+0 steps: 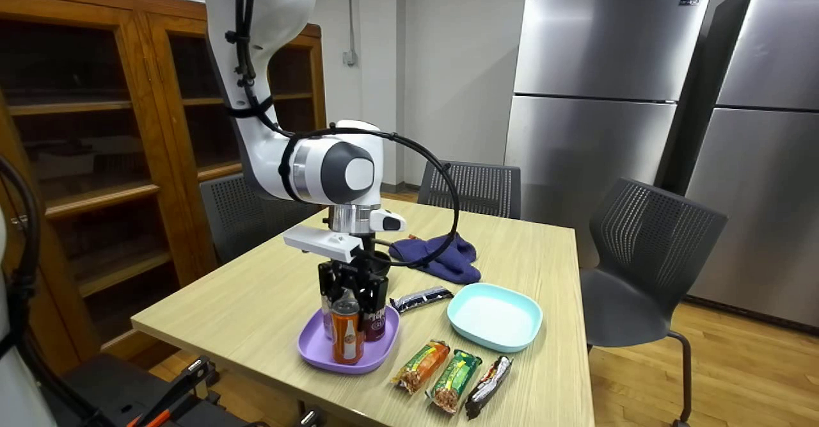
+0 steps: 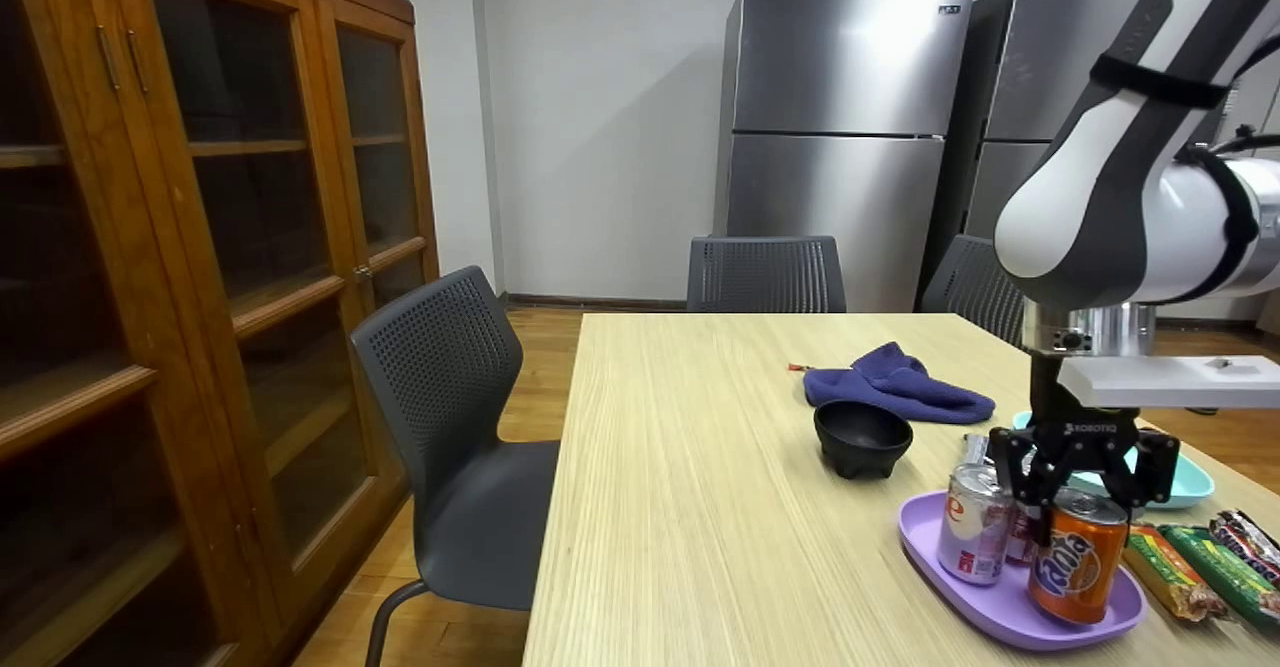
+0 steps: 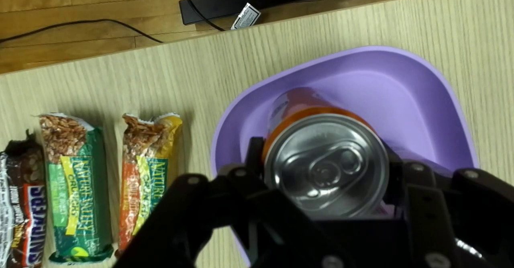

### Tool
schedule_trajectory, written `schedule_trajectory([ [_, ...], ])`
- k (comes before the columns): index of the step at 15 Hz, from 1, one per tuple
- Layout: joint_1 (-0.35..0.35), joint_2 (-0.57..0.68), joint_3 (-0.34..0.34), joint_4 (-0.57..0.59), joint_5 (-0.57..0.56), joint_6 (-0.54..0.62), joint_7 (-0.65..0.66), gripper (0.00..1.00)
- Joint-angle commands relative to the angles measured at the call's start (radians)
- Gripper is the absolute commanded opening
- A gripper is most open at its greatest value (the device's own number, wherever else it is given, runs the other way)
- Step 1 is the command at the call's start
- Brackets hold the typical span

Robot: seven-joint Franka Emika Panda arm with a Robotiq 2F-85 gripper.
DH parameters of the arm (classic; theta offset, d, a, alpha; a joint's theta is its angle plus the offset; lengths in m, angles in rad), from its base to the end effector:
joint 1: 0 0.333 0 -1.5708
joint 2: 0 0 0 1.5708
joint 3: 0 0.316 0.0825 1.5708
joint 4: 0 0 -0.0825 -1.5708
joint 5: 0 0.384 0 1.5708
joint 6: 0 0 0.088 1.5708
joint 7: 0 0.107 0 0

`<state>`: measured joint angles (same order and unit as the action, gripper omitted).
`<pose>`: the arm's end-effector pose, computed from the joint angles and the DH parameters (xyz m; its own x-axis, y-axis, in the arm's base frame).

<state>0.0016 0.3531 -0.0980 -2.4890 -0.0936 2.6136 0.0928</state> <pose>0.4383 -0.0444 0.1350 0.9691 -0.1073 -0.2221 -0.0910 -0.9924 0.0823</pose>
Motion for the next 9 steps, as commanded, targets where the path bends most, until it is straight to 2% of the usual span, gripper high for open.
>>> schedule_trajectory([
  [1,0.003,-0.009,0.009,0.013,0.003,-0.032,0.003,0.81],
  [2,0.003,-0.012,0.01,0.01,0.004,-0.031,0.003,0.9],
  [4,0.002,-0.022,0.011,0.002,0.006,-0.027,0.002,0.99],
  [9,-0.007,-0.071,0.015,-0.024,0.012,-0.023,-0.012,1.0],
])
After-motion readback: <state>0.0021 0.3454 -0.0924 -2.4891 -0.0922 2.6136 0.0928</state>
